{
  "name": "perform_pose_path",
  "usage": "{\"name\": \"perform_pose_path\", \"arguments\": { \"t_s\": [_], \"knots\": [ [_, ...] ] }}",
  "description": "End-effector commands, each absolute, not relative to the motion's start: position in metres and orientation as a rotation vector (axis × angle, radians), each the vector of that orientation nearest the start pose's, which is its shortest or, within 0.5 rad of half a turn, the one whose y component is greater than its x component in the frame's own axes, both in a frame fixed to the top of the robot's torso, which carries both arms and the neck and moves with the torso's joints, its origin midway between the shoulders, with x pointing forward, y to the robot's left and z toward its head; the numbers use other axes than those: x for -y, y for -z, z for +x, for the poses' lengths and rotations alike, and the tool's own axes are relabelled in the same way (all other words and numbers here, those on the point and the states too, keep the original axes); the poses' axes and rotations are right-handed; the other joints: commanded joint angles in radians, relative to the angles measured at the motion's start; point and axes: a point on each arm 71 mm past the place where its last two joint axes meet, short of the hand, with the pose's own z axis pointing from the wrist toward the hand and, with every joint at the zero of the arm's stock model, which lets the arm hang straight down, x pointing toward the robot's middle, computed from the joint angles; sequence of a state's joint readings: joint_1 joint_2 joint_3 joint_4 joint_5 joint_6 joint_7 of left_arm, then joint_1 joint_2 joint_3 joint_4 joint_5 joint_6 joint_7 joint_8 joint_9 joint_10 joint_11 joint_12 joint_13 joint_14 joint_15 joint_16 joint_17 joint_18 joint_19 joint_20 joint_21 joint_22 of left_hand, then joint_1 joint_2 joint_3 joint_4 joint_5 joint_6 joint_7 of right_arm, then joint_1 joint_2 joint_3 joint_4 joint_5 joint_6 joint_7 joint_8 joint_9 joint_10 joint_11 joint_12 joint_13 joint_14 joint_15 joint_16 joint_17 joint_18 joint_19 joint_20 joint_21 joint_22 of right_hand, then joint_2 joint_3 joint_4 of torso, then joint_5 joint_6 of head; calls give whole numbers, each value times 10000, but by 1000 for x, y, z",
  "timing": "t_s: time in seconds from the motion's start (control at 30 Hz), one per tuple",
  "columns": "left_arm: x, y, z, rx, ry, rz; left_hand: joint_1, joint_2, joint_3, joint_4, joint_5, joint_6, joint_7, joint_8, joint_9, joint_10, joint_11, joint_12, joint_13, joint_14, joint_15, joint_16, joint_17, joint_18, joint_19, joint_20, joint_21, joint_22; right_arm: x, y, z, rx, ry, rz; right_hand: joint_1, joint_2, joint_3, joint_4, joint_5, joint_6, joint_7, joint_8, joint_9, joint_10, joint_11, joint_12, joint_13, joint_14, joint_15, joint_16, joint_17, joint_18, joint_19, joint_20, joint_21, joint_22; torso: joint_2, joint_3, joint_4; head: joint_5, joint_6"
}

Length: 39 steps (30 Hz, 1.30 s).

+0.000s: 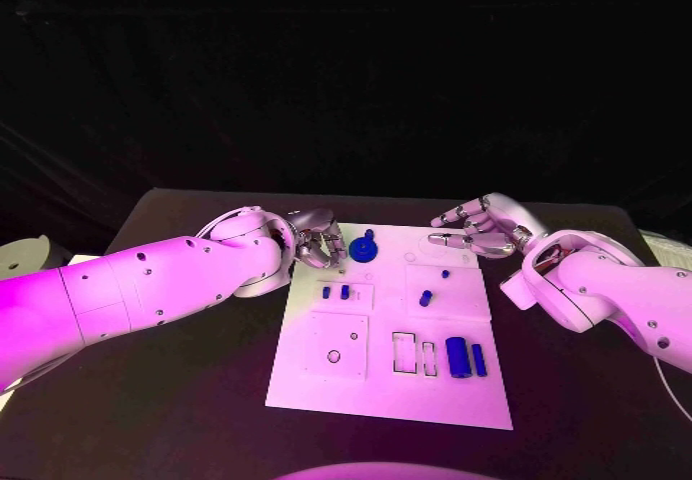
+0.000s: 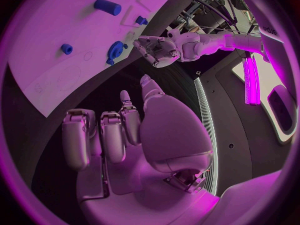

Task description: Assemble the parts on the task board

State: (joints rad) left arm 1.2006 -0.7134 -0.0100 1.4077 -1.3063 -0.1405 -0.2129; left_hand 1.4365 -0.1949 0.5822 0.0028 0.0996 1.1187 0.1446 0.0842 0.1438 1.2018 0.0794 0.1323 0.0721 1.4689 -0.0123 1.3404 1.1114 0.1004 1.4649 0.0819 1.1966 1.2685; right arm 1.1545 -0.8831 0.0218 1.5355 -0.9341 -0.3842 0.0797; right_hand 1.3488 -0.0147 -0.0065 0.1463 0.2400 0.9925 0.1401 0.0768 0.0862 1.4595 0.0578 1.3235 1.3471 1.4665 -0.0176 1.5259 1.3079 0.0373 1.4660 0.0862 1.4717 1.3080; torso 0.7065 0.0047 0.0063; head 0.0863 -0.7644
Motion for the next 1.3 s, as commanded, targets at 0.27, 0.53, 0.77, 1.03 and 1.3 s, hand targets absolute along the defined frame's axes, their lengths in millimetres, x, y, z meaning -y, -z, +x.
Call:
{"name": "perform_pose_path", "arguments": {
  "t_s": [0.27,0.53,0.77,1.03,1.3],
  "knots": [
    [-184,193,509,-18597,6542,-298,-116,-18,-23,4,19,61,17,-42,-20,77,-34,-70,19,216,12,61,-10,-144,38,60,-32,-18,218,178,484,-16292,-10089,3156,51,61,-6,-31,56,87,8,-11,14,17,-55,-54,667,872,-46,-26,1902,59,152,-46,-54,667,3,1,4,-41,11],
    [-205,183,513,-18454,7037,-1690,-544,-258,-418,107,-14,-15,14,-124,-59,224,-55,-75,66,163,0,-26,-226,-119,-11,49,-170,-104,219,178,484,-16296,-10066,3168,51,61,-6,-31,56,87,8,-11,14,17,-55,-54,667,872,-46,-26,1902,59,152,-46,-54,667,-10,7,21,-48,23],
    [-223,178,522,-18330,6854,-2333,-516,-258,-545,57,-6,-79,-23,-146,-78,259,-85,-20,102,152,-25,-32,-244,-101,-42,33,-258,-162,219,178,484,-16297,-10058,3174,51,61,-6,-31,56,87,8,-11,14,17,-55,-54,667,872,-46,-26,1902,59,152,-46,-54,667,-3,6,18,-11,29],
    [-221,179,525,-18495,6687,-1979,-421,-229,-632,-32,-4,-112,-74,-136,-89,99,-85,-33,106,136,-25,-44,-276,-64,-119,25,-463,-305,218,178,484,-16303,-10065,3171,51,61,-6,-31,56,87,8,-11,14,17,-55,-54,667,872,-46,-26,1902,59,152,-46,-54,667,5,3,-2,46,44],
    [-217,182,525,-18598,6279,-1061,-470,-295,-905,-75,-26,-194,-130,-123,-109,-108,-88,25,129,20,-22,-213,-598,9,-267,26,-859,-586,219,178,484,-16310,-10054,3177,51,61,-6,-31,56,87,8,-11,14,17,-55,-54,667,872,-46,-26,1902,59,152,-46,-54,667,-1,5,9,39,16]
  ]
}}
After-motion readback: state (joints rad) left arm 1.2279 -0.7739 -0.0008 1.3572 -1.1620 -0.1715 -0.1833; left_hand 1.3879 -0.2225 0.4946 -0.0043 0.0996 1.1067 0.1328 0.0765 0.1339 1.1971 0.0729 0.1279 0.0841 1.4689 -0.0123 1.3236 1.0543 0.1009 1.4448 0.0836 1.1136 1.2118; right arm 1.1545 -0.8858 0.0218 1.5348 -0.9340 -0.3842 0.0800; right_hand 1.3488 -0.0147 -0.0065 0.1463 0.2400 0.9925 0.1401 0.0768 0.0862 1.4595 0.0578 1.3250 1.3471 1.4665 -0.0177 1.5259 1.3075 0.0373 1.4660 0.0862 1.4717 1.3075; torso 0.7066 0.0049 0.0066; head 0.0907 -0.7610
